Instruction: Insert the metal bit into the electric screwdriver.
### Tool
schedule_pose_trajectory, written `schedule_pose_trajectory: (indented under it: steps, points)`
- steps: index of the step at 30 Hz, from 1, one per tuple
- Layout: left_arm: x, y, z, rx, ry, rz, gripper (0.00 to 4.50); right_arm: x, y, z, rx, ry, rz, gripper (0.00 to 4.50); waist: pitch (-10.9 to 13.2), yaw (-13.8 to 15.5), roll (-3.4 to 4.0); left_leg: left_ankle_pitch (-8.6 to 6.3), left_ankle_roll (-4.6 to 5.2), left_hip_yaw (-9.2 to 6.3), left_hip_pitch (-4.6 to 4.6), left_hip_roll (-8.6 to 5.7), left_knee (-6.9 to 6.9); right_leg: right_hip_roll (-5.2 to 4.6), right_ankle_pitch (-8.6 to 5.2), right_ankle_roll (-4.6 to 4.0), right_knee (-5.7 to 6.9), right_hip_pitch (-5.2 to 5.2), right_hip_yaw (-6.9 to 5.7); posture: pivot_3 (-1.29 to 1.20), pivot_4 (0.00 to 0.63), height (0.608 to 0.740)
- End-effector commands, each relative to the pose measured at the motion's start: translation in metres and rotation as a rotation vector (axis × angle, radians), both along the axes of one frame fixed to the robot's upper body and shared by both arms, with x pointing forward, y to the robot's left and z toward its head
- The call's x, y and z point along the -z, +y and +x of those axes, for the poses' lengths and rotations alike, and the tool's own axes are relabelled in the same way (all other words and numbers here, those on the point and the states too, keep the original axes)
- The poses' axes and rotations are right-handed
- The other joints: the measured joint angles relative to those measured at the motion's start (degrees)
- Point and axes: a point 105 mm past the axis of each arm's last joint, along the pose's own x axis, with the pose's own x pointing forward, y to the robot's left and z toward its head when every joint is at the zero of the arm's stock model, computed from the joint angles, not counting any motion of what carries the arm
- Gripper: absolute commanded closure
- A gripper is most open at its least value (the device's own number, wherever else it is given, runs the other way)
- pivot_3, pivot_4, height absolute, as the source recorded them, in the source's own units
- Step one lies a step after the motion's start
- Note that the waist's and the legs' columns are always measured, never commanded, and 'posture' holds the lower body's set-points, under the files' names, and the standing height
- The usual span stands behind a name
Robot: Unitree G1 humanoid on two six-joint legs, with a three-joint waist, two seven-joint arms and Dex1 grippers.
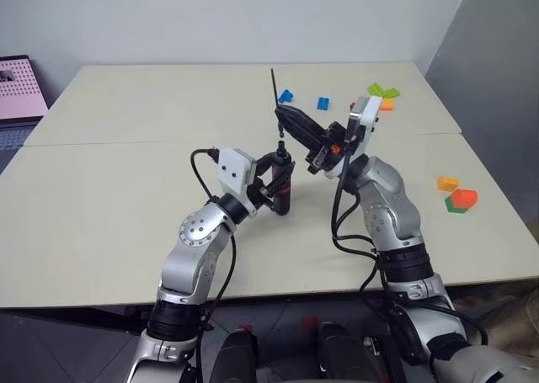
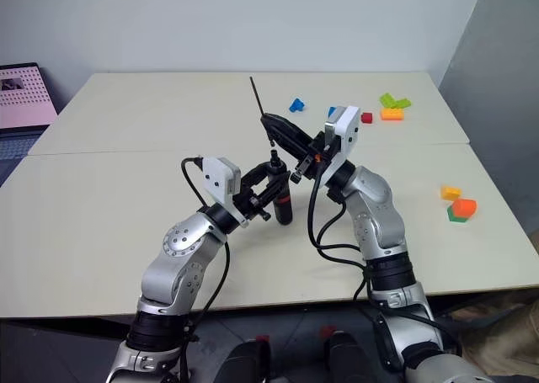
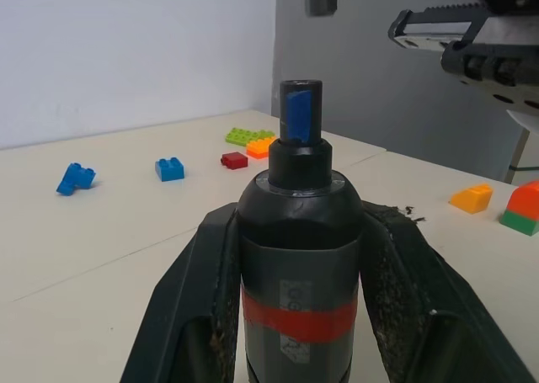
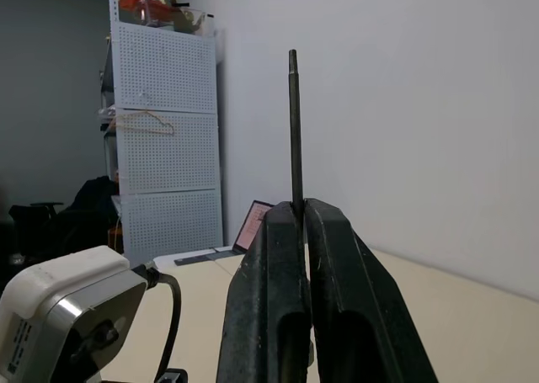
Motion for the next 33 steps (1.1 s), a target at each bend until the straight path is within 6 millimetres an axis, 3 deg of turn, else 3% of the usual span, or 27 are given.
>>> schedule_pose_trajectory:
  steps: [1, 24, 33]
  points:
    - [-0.012, 0.002, -0.001, -0.002, -0.045, 0.0, 2.86, -0.005, 0.0, -0.004, 0.001, -0.039, 0.009, 4.5, 0.0, 0.0, 0.0, 0.0, 0.0, 0.0, 0.0, 0.0, 0.0, 0.0, 0.0, 0.0, 0.0, 0.0, 0.0, 0.0, 0.15, 0.74]
    - [-0.006, -0.001, -0.005, 0.01, -0.032, 0.008, 2.86, 0.01, -0.001, 0.002, 0.032, 0.014, 0.011, 4.5, 0.0, 0.0, 0.0, 0.0, 0.0, 0.0, 0.02, 0.0, 0.0, 0.0, -0.03, -0.05, 0.0, 0.01, 0.0, 0.0, 0.15, 0.74]
    - [-0.004, -0.002, -0.007, 0.009, -0.028, 0.009, 2.86, -0.017, 0.0, -0.007, -0.001, 0.009, 0.107, 4.5, 0.0, 0.0, 0.0, 0.0, 0.0, -0.01, 0.01, 0.0, -0.01, 0.0, -0.03, -0.05, 0.0, 0.0, 0.0, 0.0, 0.15, 0.74]
